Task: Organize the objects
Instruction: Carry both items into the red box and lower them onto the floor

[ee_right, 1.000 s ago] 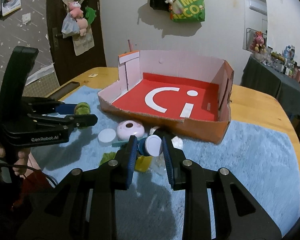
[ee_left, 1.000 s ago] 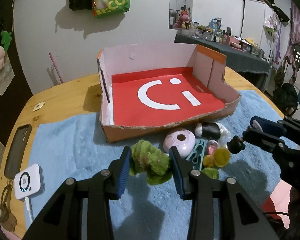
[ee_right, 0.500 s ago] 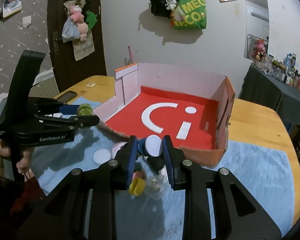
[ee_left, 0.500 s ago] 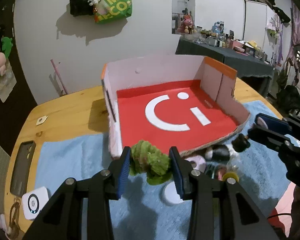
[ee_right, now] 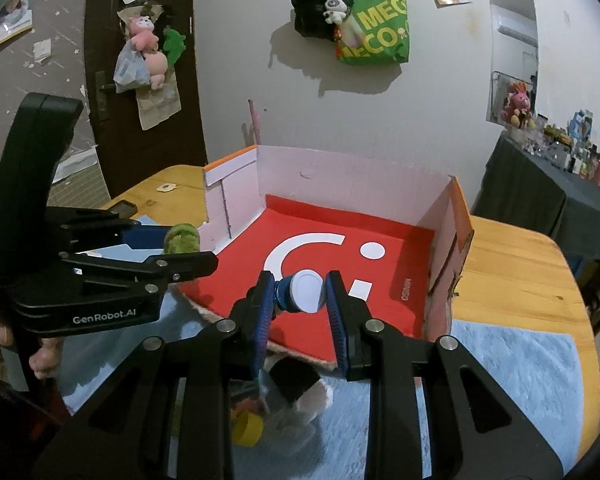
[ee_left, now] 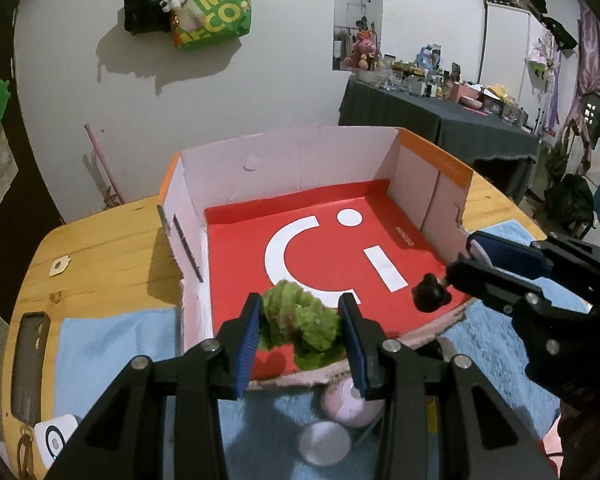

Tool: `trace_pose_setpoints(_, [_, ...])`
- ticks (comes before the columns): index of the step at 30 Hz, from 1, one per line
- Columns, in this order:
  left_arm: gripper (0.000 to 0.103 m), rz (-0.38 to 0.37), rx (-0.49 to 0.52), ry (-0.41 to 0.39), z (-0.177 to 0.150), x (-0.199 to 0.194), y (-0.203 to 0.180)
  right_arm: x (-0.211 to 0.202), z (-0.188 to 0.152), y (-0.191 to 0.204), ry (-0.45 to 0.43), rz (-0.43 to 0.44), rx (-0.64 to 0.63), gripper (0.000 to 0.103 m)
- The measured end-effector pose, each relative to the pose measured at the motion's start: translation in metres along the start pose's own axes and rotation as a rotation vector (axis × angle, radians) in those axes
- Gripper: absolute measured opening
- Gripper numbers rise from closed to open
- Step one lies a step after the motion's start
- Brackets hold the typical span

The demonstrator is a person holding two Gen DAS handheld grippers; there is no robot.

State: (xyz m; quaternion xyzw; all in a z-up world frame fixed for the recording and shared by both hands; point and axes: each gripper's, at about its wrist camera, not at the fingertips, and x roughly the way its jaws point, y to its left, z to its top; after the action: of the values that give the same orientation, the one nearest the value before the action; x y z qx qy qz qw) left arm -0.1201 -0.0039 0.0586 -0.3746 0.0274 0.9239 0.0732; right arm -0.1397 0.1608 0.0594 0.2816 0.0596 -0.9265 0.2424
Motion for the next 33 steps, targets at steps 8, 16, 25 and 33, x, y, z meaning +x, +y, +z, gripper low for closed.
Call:
trace_pose_setpoints(8, [0.041, -0.002, -0.015, 0.045, 0.01, 0.026, 0.004, 0.023, 0.006, -0.013, 0.026, -0.006, 0.017, 0.025])
trace_pose_setpoints(16, [0.041, -0.01, -0.032, 0.105, 0.014, 0.057, 0.01, 0.052, 0.009, -0.025, 0.067, -0.039, 0.04, 0.025])
trace_pose_setpoints(25, [0.041, -0.01, -0.059, 0.148, 0.016, 0.081, 0.018, 0.08, 0.011, -0.028, 0.105, -0.091, 0.035, 0.025])
trace_pose_setpoints(33, [0.041, -0.009, -0.062, 0.172, 0.015, 0.093, 0.019, 0.097, 0.007, -0.027, 0.149, -0.128, 0.026, 0.025])
